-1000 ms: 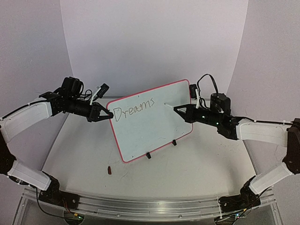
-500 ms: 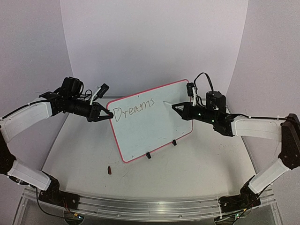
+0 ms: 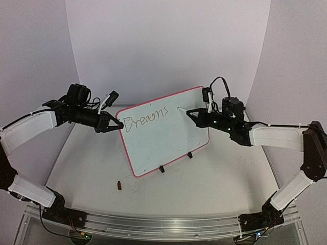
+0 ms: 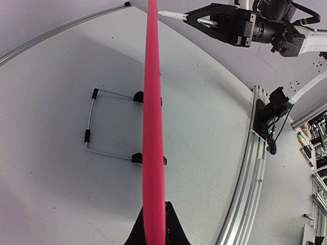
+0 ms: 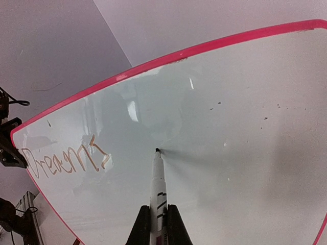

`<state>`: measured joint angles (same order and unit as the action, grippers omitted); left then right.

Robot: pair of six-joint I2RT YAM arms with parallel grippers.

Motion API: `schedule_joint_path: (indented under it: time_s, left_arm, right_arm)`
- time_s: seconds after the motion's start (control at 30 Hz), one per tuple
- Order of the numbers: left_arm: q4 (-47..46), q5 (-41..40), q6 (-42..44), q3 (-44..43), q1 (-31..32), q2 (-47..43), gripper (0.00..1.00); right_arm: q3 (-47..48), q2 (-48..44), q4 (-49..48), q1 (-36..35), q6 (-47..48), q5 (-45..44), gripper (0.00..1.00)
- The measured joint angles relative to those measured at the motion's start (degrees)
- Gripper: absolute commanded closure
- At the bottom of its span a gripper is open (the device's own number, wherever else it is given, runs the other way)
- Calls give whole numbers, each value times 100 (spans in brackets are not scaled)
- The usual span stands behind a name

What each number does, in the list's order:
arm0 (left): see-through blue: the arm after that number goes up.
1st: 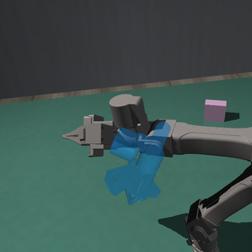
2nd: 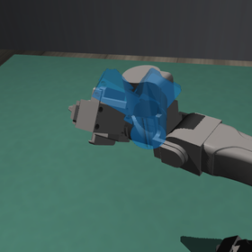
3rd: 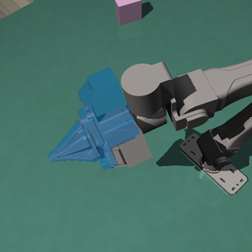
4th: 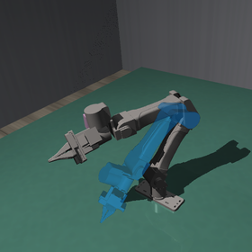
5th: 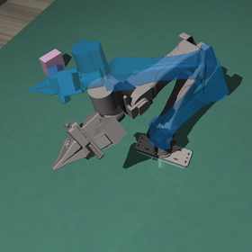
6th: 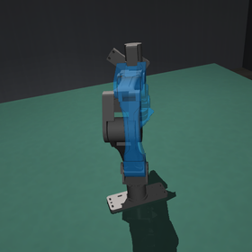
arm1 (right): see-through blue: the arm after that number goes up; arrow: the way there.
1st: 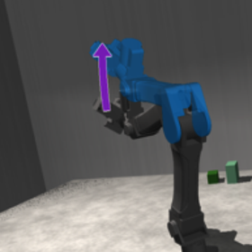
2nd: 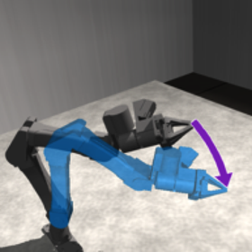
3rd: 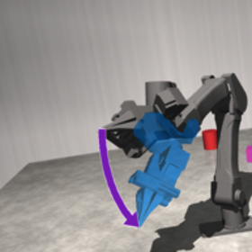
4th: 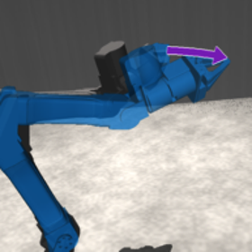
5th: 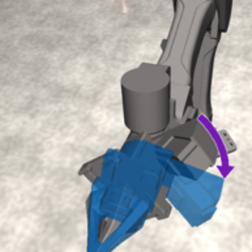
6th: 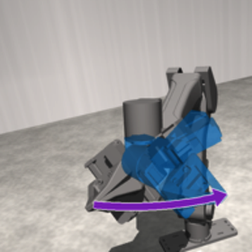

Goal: Write a sentence on the whiteboard

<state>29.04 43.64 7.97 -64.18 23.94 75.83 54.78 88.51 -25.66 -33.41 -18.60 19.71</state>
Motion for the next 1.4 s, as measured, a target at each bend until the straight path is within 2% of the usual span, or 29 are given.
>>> schedule_joint_path:
  time_s: [0.53,1.2,1.4]
  left_arm:
    - [0,10,-6,0,0,0,100]
    - [0,13,-44,0,0,2,100]
    - [-10,16,13,0,0,20,100]
  right_arm:
    - [220,61,-144,-2,27,-278,100]
    - [-316,57,-363,0,-143,-298,100]
    - [-499,-226,-378,0,-149,-292,100]
